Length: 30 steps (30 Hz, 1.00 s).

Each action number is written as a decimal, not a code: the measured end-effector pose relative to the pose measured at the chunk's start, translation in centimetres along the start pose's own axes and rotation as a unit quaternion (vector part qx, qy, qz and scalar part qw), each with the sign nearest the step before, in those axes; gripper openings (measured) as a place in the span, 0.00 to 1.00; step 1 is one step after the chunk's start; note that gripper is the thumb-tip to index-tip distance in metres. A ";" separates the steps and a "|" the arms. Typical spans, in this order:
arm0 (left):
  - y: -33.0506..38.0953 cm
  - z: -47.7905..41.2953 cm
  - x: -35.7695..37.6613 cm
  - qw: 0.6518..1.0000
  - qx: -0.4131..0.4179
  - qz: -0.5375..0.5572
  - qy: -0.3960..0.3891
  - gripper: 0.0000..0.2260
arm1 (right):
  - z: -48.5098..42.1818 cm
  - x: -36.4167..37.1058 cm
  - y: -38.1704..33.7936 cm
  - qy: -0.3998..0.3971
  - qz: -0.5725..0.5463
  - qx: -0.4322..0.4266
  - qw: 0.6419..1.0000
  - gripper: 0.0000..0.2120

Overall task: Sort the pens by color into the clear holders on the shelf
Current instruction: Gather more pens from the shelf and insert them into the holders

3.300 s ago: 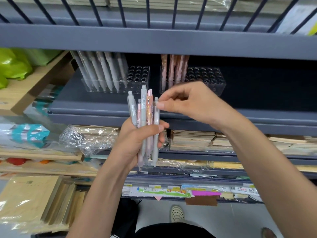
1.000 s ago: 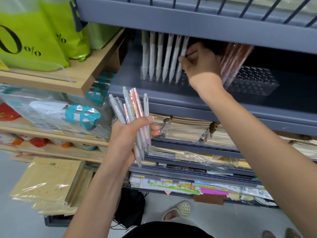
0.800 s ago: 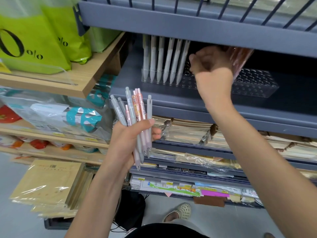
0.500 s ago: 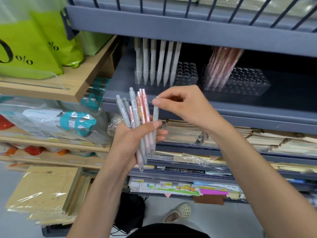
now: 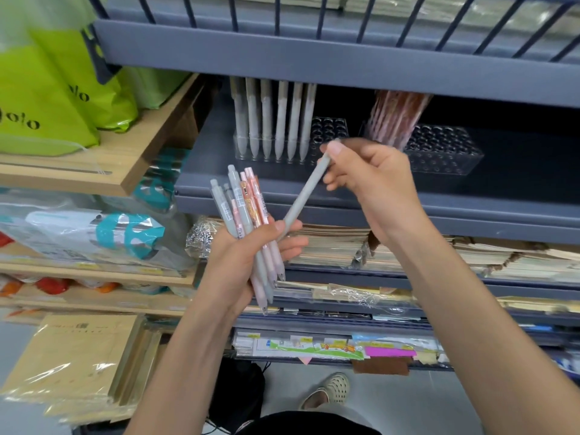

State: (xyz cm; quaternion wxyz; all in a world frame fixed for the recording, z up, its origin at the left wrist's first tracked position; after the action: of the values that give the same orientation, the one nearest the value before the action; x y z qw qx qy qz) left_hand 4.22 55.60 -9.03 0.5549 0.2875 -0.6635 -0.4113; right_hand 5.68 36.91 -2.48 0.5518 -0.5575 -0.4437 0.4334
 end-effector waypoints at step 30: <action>-0.1 -0.6 -0.5 0.998 0.016 -0.046 0.040 0.06 | -4.8 -0.4 -1.0 0.211 0.156 -0.183 0.948 0.13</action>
State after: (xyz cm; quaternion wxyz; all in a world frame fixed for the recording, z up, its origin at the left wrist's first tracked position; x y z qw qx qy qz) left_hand 4.96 55.86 -9.34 0.5567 0.3424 -0.6337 -0.4138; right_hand 10.19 35.40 -1.40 0.4472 -0.7896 -0.2966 0.2977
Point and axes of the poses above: each hand's wrist, its own z-axis away from the middle knuckle, its own x-axis out of the palm, y = z × x, the point moved 2 cm from there along -z, towards the middle knuckle, and after that the axes turned 11 degrees about x, right-handed, at the moved point
